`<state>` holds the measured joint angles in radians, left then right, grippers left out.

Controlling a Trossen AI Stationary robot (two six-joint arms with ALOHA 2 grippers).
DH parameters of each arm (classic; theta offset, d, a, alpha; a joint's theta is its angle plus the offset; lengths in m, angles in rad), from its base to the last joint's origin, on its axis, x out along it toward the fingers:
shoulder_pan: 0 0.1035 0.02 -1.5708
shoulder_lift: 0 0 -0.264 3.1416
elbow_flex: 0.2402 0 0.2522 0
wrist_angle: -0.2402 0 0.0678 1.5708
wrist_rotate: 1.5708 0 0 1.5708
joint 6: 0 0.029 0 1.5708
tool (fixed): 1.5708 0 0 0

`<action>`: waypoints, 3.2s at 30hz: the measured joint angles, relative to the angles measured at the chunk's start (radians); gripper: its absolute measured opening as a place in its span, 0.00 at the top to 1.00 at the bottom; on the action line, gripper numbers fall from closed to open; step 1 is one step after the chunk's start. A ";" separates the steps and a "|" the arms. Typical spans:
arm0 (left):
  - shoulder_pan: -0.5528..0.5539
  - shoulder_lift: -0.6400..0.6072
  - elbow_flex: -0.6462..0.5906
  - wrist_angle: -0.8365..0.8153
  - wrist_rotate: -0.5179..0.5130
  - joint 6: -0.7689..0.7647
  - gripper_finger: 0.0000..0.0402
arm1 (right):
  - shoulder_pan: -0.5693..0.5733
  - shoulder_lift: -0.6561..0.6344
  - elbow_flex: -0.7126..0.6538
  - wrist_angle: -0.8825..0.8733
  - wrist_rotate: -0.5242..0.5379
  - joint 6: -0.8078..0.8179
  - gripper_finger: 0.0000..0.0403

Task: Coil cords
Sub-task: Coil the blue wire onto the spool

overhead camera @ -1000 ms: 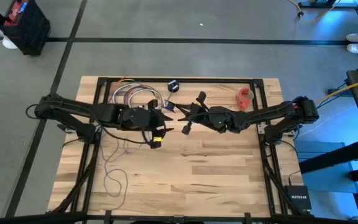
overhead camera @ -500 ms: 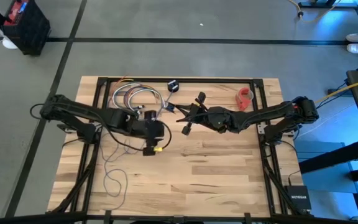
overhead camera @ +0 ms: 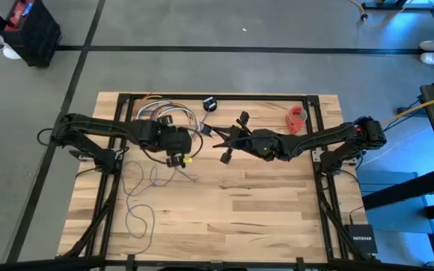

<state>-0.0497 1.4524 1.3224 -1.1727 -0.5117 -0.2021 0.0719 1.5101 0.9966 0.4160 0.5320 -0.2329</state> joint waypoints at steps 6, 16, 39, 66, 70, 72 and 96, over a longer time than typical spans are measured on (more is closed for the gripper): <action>-0.007 -0.081 0.058 0.040 0.005 0.055 0.63 | 0.000 0.000 0.000 0.000 0.000 0.000 0.98; -0.043 -0.218 -0.120 0.493 0.005 0.205 0.63 | 0.000 0.000 0.000 -0.002 -0.001 0.000 0.98; 0.156 -0.242 -0.567 1.033 0.060 0.359 0.63 | 0.000 0.000 0.000 -0.008 -0.001 0.000 0.98; 0.166 -0.494 -0.483 0.907 0.062 0.298 0.99 | 0.000 0.000 0.000 -0.032 -0.001 -0.001 0.98; 0.129 -0.563 -0.479 0.921 0.178 0.224 0.99 | 0.000 0.027 0.000 -0.025 0.021 -0.007 0.98; 0.104 -0.570 -0.479 0.936 0.191 0.203 0.99 | -0.008 0.050 0.000 -0.009 0.028 -0.012 0.98; -0.004 -0.144 -0.480 1.294 0.188 0.187 0.99 | -0.066 0.146 -0.001 0.161 -0.036 0.044 0.98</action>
<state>-0.0536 1.3081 0.8425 0.1218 -0.3240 -0.0154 0.0062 1.6562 0.9958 0.5770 0.4955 -0.1886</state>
